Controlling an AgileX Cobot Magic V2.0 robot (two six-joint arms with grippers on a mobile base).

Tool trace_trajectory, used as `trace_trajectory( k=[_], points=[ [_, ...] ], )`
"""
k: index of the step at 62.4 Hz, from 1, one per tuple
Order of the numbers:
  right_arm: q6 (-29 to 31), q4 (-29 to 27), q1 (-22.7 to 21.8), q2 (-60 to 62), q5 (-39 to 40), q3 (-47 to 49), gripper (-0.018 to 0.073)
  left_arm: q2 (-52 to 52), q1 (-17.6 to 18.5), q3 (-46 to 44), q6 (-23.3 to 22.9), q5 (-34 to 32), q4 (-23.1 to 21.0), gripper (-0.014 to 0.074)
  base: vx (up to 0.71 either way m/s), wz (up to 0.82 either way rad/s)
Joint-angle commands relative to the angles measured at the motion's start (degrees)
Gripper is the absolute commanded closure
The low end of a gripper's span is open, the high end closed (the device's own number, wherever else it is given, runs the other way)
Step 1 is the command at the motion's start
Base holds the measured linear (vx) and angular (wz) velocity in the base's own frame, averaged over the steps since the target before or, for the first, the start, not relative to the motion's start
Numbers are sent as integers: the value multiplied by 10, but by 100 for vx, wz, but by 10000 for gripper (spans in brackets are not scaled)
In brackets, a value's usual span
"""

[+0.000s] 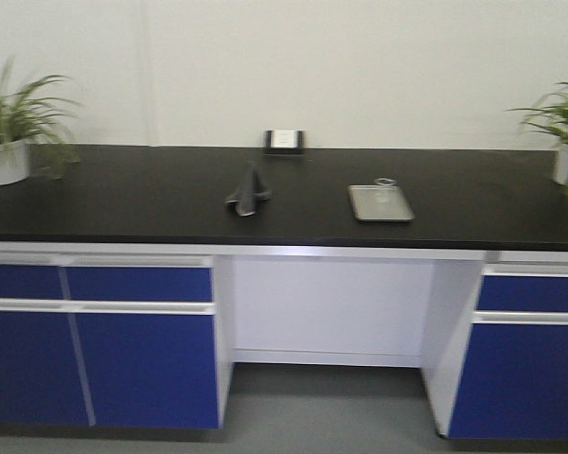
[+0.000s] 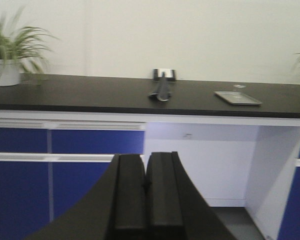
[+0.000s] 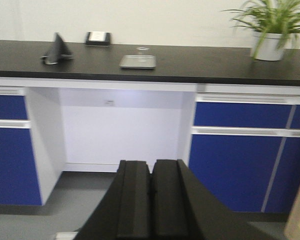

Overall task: Wipe beaker with gray cloth and return to tray
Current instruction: 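Turn and drive the base toward the bench with the gray cloth, then approach the bench, stopping before the cloth and metal tray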

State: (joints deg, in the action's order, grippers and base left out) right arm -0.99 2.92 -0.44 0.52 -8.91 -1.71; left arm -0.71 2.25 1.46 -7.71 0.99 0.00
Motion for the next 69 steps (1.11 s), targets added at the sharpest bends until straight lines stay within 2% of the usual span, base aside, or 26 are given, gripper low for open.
trace_trajectory(
  k=[1, 33, 69],
  points=[
    [2, 5, -3, 5, 49, -3, 571, -14, -1, 18, -1, -50, -6, 603, 18, -55],
    [2, 5, -3, 5, 49, -3, 571, -14, -1, 18, -1, -50, -6, 603, 25, -33],
    [2, 5, -3, 5, 49, -3, 571, -14, -1, 18, -1, -50, -6, 603, 43, 6]
  ],
)
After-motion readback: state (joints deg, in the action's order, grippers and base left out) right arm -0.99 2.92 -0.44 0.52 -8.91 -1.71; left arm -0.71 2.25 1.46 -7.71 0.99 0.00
